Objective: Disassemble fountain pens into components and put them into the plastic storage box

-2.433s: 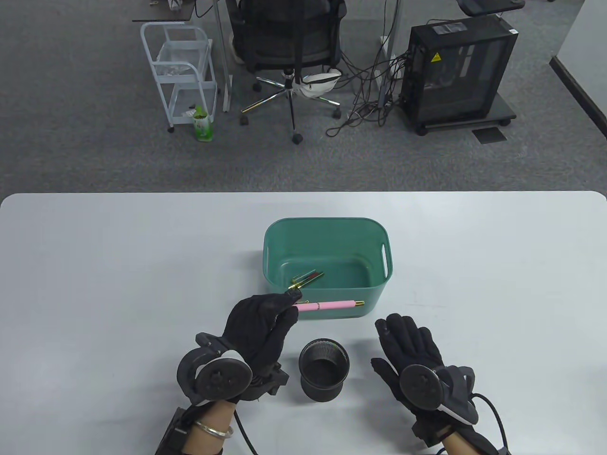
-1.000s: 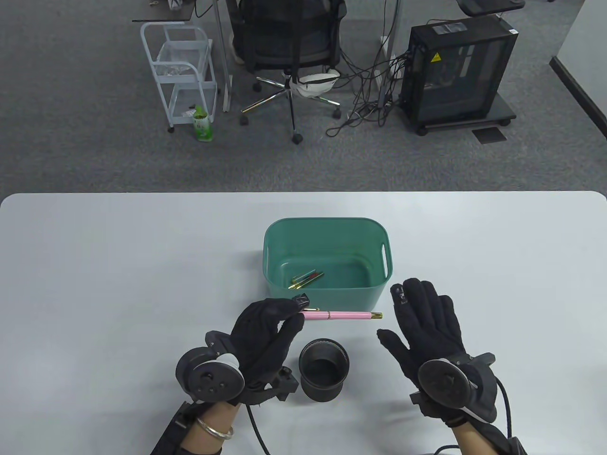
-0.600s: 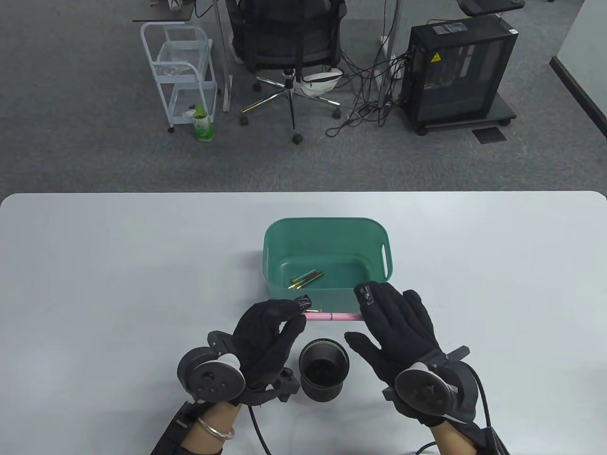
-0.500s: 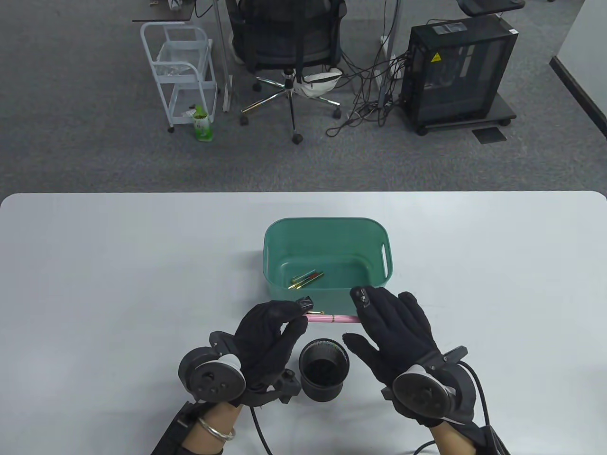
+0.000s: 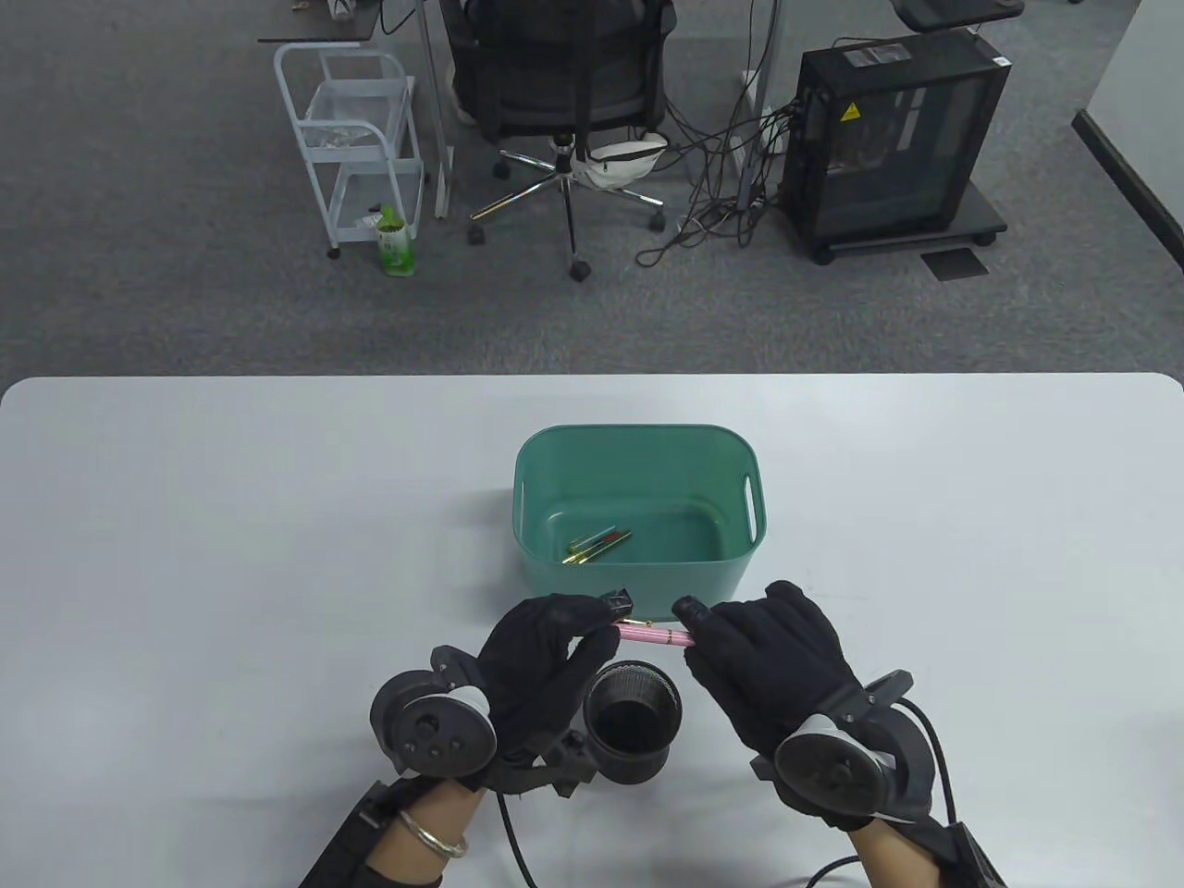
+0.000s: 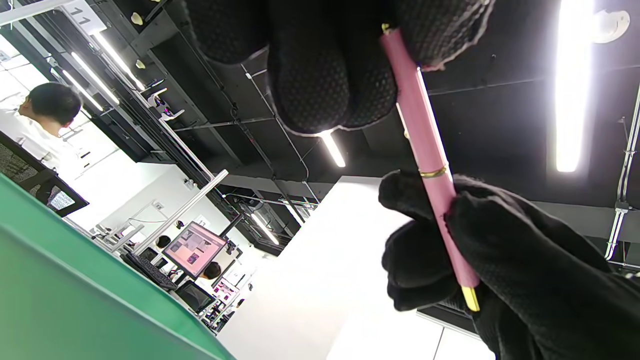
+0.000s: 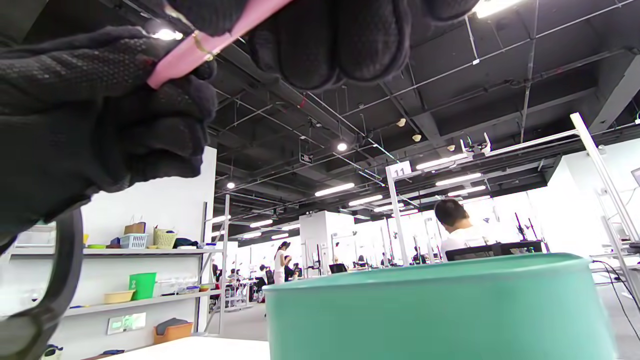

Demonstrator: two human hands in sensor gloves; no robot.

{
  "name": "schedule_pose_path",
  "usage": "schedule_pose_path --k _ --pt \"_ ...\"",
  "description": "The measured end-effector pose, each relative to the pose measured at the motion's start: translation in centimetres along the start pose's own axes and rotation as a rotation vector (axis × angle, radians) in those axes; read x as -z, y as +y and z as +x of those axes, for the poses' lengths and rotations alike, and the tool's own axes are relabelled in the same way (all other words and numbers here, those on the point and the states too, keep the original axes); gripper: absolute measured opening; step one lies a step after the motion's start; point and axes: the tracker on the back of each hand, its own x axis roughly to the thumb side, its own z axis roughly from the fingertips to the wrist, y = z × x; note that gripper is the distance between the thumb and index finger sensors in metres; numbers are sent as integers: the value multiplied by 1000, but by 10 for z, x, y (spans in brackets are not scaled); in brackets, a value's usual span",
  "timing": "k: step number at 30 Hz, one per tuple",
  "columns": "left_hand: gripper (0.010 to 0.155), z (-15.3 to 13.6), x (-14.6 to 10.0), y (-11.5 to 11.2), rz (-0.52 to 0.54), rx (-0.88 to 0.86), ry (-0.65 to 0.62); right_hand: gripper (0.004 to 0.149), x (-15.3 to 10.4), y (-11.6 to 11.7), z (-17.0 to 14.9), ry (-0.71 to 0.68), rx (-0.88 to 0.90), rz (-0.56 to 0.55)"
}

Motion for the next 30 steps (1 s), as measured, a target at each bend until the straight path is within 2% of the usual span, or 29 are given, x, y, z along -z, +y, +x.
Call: schedule_pose_path --k 6,12,22,30 --pt "38 1 0 -1 -10 0 -10 45 -1 -1 0 -12 8 -3" --pt "39 0 1 -3 -78 26 2 45 -1 -2 -1 -16 -12 5" --pt "55 10 2 -7 -181 221 -13 45 -1 -4 -1 -39 -48 -8" --pt "59 10 3 -8 -243 221 -5 44 -3 -5 5 -94 -74 -29"
